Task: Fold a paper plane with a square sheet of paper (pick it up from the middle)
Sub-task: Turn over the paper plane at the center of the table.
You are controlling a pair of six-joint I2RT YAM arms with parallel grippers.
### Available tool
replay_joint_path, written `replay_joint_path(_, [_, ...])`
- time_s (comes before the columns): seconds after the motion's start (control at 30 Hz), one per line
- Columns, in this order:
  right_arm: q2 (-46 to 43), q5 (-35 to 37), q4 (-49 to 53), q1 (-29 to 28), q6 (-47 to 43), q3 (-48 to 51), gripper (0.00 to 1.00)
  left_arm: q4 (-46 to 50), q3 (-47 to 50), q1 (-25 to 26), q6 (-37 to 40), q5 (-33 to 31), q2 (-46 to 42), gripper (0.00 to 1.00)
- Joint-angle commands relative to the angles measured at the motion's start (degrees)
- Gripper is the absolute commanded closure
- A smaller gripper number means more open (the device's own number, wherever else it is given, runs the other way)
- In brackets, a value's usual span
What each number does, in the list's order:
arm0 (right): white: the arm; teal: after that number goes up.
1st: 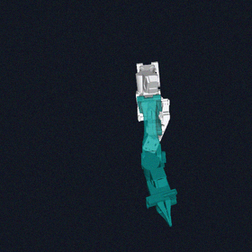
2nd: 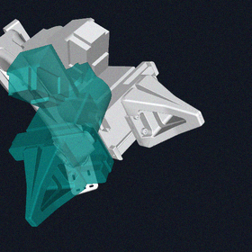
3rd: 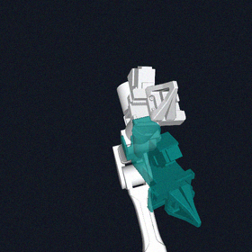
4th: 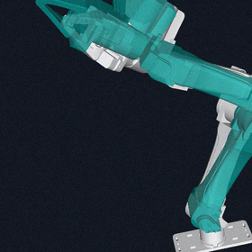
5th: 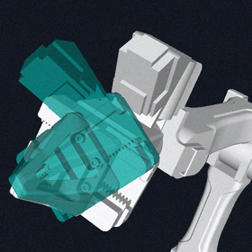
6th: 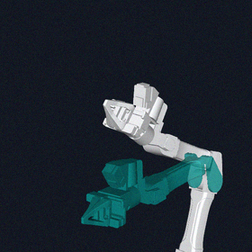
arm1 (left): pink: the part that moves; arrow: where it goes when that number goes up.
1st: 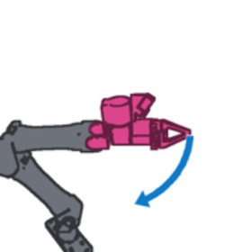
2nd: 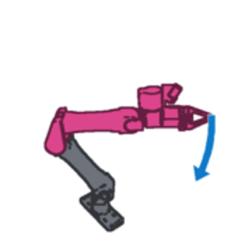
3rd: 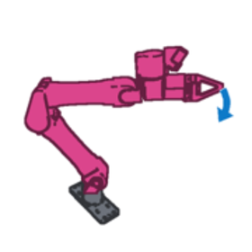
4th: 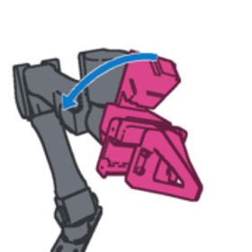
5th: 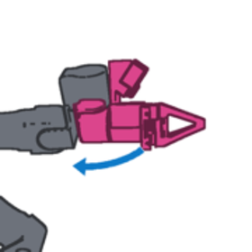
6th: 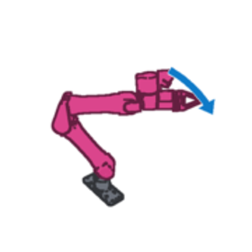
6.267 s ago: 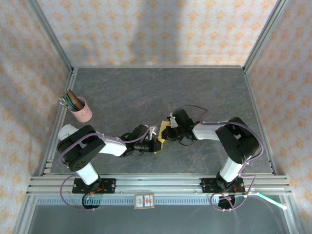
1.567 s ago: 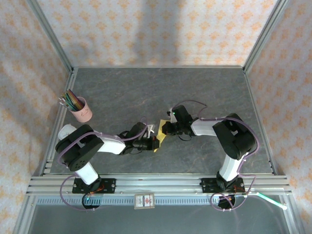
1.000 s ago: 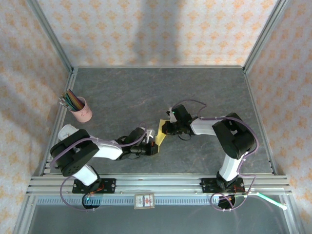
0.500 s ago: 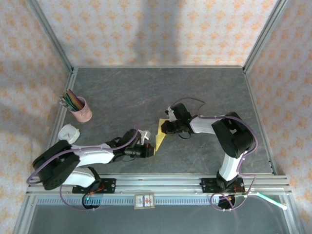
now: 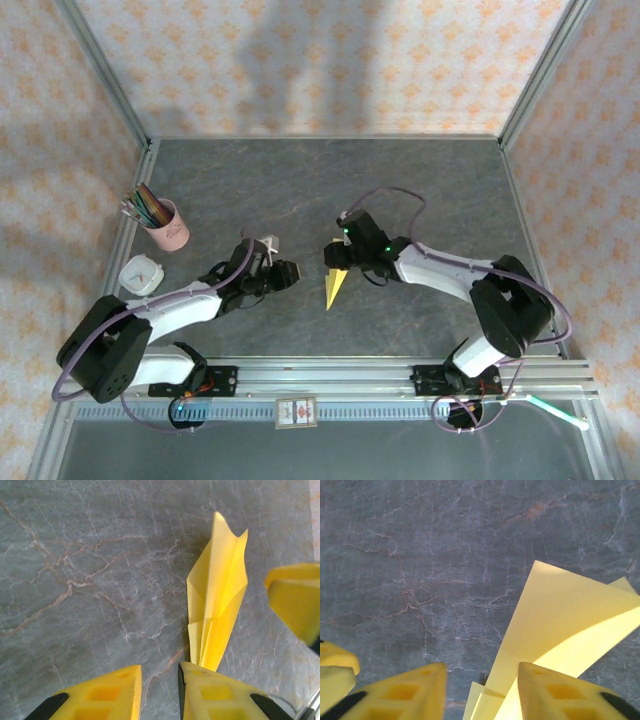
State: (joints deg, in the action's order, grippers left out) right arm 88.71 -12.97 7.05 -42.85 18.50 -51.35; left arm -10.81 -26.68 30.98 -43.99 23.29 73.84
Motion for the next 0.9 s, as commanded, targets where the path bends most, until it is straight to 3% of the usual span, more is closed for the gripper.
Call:
replay_joint_path(0.0, [0.7,12.3,3.4,-3.1,9.0,1.6,0.48,1.6,-2.5,-0.4,2.0,-0.9,1.6,0.7])
replay_joint_path(0.13, [2.3,17.2,3.3,-5.3,14.4,2.2,0.41,0.5,-2.4,-0.4,1.9,0.3,2.9,0.69])
replay_joint_path(0.33, [5.6,16.3,0.8,-5.4,16.4,3.4,0.41,-1.5,-1.5,-0.4,1.3,2.0,4.3,0.68])
replay_joint_path(0.57, [4.0,18.4,-0.2,-5.4,18.1,5.2,0.54,-2.1,-1.8,-0.4,1.0,2.7,4.7,0.68])
replay_joint_path(0.7, [1.6,18.3,-2.0,-5.1,19.4,7.9,0.63,-4.5,-2.4,0.2,0.7,3.3,4.9,0.61])
replay_joint_path(0.87, [-2.5,15.2,-7.9,-3.3,20.8,13.0,0.69,-6.4,-8.4,3.0,-0.1,4.9,10.8,0.59])
